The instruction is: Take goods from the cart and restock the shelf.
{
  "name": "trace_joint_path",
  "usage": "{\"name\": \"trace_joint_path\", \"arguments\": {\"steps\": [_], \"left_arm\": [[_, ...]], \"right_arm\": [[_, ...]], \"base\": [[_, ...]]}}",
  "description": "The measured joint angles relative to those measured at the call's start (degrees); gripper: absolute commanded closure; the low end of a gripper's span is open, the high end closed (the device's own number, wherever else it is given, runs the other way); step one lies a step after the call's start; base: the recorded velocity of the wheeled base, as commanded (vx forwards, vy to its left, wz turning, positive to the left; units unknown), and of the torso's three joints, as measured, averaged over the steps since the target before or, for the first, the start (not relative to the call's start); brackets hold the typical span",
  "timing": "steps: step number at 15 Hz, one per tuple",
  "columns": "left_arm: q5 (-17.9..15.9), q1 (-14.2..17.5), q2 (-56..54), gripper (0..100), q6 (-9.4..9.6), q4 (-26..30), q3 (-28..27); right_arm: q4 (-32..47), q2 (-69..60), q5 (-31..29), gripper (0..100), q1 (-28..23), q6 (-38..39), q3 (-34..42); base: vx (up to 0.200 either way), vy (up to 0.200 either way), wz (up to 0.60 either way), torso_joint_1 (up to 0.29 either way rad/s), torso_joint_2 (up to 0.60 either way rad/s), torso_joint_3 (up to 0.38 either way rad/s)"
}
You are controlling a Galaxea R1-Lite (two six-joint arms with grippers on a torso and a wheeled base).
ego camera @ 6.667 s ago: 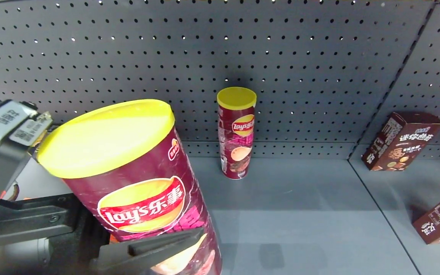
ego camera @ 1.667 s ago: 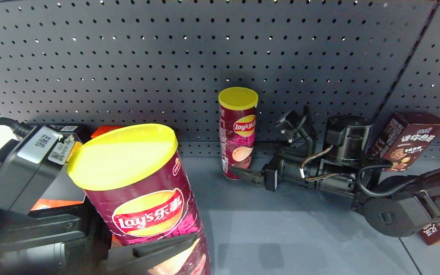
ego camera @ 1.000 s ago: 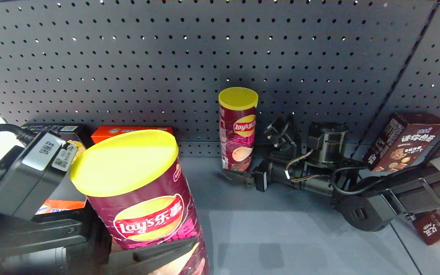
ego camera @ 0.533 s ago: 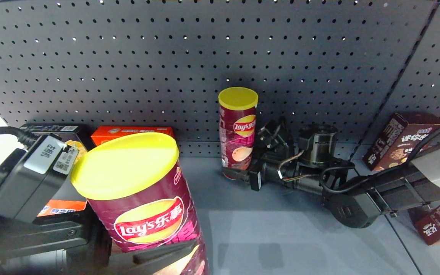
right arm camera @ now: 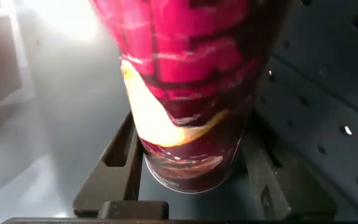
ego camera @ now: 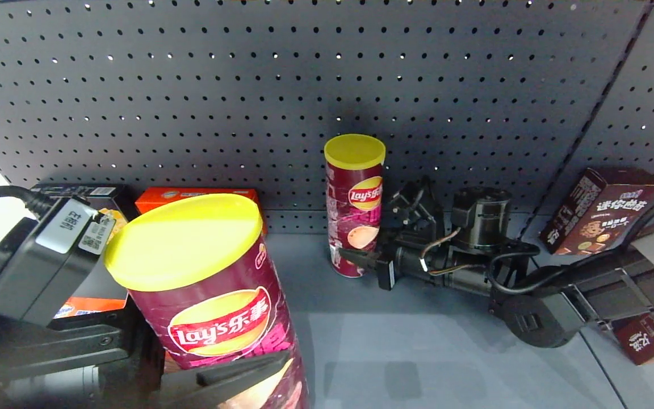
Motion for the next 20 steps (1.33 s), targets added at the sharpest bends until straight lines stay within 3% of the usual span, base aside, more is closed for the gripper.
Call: {"name": "trace_joint_path", "arguments": {"steps": [8, 14, 18, 20], "left_arm": [[-0.1, 0.0, 0.1, 100, 0.02, -0.1, -0.5], [0.0, -0.6, -0.2, 100, 0.02, -0.2, -0.8], [0.4, -0.1, -0.2, 100, -0.06, -0.3, -2.8], [0.4, 0.2, -0.2, 100, -0.06, -0.2, -2.8]], "right_arm": [[-0.2, -13.3, -10.6, 100, 5.1, 0.2, 12.8], [-1.8, -23.6, -12.9, 100, 7.1, 0.6, 26.2], [-15.5, -25.4, -13.0, 100, 7.1, 1.8, 37.5], [-17.6, -25.3, -13.0, 100, 6.9, 2.3, 40.9]], "base": [[0.0, 0.0, 0.0, 0.0, 0.0, 0.0], [0.0, 0.0, 0.0, 0.0, 0.0, 0.0], [0.0, 0.0, 0.0, 0.0, 0.0, 0.0], [0.0, 0.0, 0.0, 0.0, 0.0, 0.0]]}}
